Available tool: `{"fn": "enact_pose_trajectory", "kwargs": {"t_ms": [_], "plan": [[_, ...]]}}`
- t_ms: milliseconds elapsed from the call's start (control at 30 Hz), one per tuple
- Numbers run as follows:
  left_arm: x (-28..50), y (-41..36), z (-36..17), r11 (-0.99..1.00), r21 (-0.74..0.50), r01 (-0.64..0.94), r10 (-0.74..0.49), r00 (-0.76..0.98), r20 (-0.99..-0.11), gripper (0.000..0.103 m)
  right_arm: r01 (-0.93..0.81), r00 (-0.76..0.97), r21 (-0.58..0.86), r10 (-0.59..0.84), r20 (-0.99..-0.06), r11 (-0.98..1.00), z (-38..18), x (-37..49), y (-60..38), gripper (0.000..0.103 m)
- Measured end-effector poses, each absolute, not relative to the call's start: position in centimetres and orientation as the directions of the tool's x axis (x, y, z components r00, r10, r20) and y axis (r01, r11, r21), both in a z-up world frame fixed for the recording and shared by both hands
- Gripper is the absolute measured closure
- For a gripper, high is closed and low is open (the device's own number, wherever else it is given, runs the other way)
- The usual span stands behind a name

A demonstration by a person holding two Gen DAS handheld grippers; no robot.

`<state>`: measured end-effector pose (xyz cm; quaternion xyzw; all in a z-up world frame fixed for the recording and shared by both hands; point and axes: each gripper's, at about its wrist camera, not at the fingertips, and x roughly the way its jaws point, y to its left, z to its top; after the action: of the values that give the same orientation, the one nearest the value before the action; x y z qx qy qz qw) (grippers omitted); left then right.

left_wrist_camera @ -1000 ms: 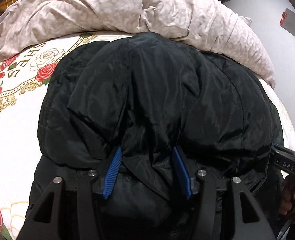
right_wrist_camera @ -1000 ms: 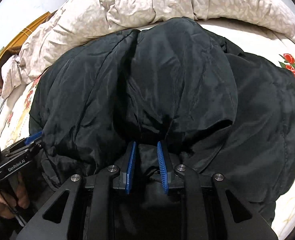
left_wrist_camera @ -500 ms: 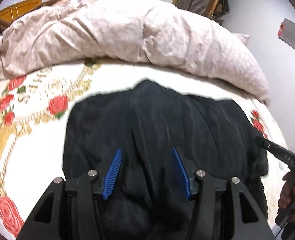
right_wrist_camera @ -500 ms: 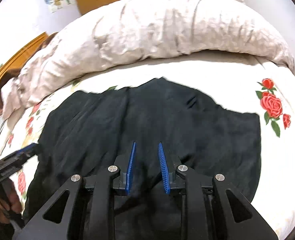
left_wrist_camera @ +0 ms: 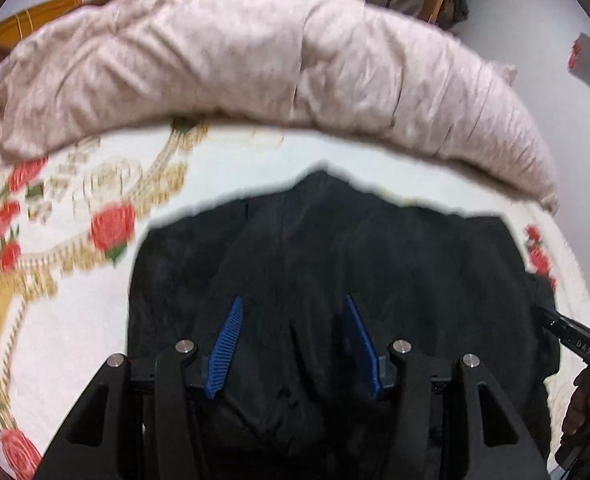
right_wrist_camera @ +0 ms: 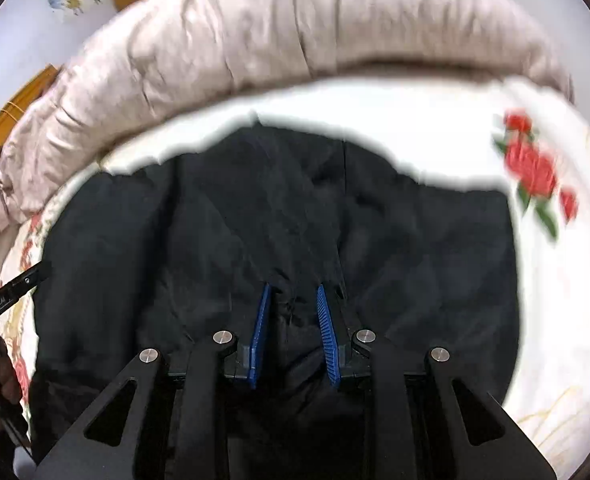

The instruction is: Fold large clothes

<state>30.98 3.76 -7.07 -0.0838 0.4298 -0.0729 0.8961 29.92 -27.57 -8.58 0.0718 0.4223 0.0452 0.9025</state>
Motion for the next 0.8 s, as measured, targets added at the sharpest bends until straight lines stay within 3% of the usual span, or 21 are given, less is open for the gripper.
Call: {"fn": "enact_pose_trajectory", "kwargs": {"t_ms": [133, 367, 500, 667, 800], "plan": [[34.1, 3.0, -5.8, 0.978, -0.197, 0.074, -0.198, 0.646, -0.737, 0.048, -0.047, 0.658, 0.182, 0.167, -0.734, 0.982, -7.2, 32.9, -26.9, 0.077], [36.7, 1.5, -11.2, 0.987, -0.135, 0.089, -0.162, 0.584, -0.796, 0.047, -0.057, 0.564, 0.128, 0.138, -0.815, 0.99, -13.3, 35.9, -25.9, 0.077], [35.8, 1.5, -10.1, 0.988, -0.123, 0.096, -0.156, 0.581, -0.799, 0.048, -0.035, 0.565, 0.146, 0.14, -0.813, 0.989, -11.6, 35.5, -26.3, 0.076], [31.2, 2.4, -6.1, 0.972, -0.198, 0.123, -0.23, 0.64, -0.733, 0.048, -0.073, 0.647, 0.189, 0.191, -0.738, 0.979, -7.6, 30.8, -27.0, 0.074], [27.6, 1.1, -6.3, 0.947, -0.28, 0.156, -0.316, 0.603, -0.732, 0.048, -0.092, 0.603, 0.203, 0.216, -0.768, 0.975, -9.7, 28.1, -26.5, 0.074]]}}
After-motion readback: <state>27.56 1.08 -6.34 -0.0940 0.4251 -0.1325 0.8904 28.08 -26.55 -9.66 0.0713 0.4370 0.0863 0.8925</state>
